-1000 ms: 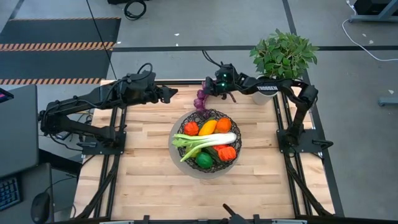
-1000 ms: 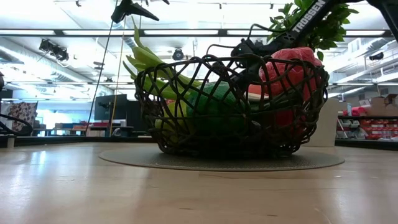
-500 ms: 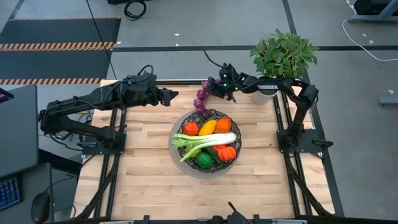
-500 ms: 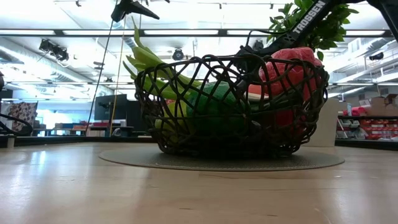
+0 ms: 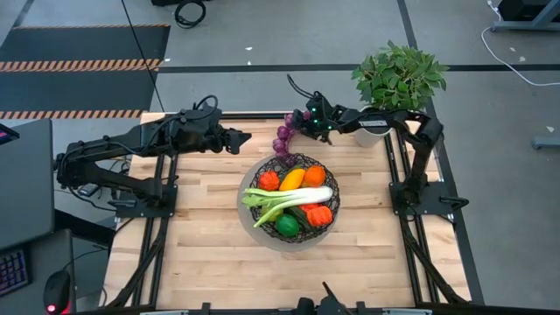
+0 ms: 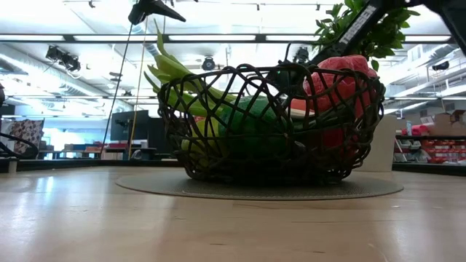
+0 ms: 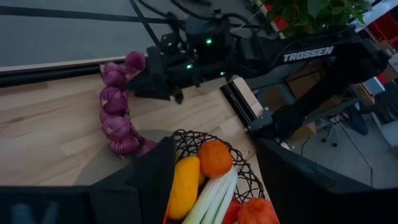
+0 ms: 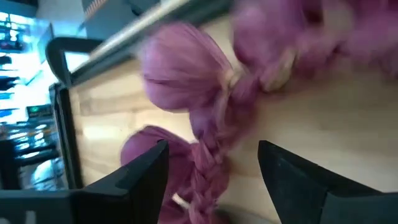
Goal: Build produce basket
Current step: Put the purple garlic into the black wire basket
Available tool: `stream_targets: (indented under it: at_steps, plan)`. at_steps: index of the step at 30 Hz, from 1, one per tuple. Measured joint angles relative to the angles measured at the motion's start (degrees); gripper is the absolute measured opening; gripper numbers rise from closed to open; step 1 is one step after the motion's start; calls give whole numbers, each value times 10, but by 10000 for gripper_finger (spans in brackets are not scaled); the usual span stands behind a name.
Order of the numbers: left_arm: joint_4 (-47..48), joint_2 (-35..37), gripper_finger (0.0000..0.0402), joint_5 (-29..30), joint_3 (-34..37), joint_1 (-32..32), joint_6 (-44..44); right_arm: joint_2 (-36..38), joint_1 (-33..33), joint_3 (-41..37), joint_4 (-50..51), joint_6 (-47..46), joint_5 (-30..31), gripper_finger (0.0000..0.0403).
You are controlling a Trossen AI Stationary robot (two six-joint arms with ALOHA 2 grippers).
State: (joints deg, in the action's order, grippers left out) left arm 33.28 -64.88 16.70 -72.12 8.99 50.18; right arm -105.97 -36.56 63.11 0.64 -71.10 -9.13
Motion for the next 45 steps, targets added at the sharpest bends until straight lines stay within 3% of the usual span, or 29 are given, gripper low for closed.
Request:
stream_targets:
  at_steps: [4, 18, 32, 38, 45]
  plan:
    - [1, 0, 231, 0, 0, 0, 4, -22, 0, 0, -25, -14, -35, 250]
    - [10, 0, 231, 1, 0, -34, 21, -34, -4, 2, -69, -42, 25, 250]
    - [10, 0, 231, 2, 0, -35, 32, -75, 6, 2, -135, -86, 19, 233]
    - [12, 0, 231, 2, 0, -35, 32, -75, 4, 2, -135, -70, 18, 192]
    - [13, 0, 231, 2, 0, -35, 32, -75, 4, 2, -135, -63, 18, 94]
